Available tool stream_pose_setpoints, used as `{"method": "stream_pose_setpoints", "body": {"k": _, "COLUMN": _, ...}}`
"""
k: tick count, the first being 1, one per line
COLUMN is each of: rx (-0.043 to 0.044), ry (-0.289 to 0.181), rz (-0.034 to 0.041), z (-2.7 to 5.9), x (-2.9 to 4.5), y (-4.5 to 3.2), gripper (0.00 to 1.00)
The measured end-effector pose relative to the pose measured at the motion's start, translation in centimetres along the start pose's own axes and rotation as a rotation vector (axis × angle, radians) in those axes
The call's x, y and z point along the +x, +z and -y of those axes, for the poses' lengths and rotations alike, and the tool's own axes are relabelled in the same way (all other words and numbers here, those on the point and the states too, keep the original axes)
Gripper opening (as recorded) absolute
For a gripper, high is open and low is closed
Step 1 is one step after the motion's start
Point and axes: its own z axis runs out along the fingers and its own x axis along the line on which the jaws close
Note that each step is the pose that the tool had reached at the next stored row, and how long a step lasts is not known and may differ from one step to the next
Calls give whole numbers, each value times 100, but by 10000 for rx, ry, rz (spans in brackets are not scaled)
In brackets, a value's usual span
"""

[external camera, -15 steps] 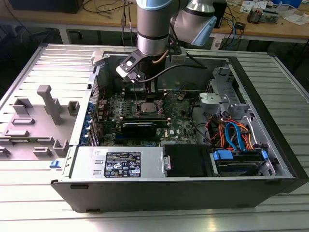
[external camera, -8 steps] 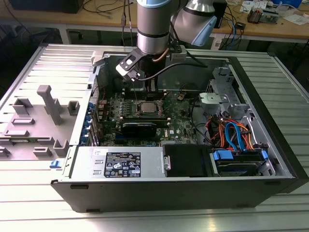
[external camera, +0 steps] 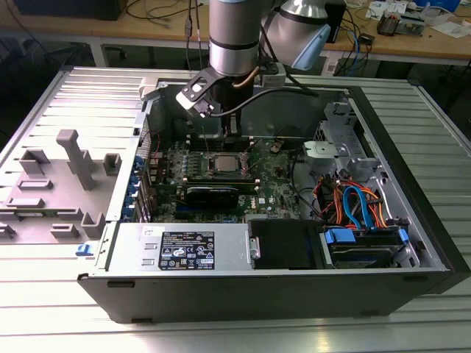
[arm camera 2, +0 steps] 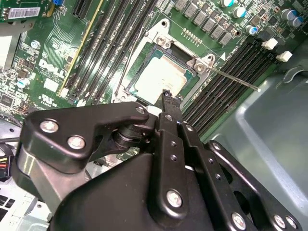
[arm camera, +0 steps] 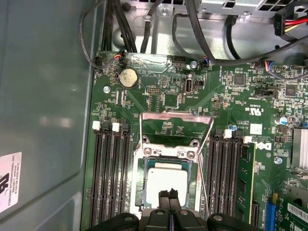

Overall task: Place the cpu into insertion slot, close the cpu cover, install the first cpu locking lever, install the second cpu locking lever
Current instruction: 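Close the cpu cover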

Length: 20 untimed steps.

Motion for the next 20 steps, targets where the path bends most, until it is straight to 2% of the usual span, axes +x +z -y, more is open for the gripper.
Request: {"method": "stream_pose_setpoints", "body": {"k": 20, "rx": -2, "ry": 0, "rz": -3, "z": -1, "x": 0, "y": -53, "gripper": 11}}
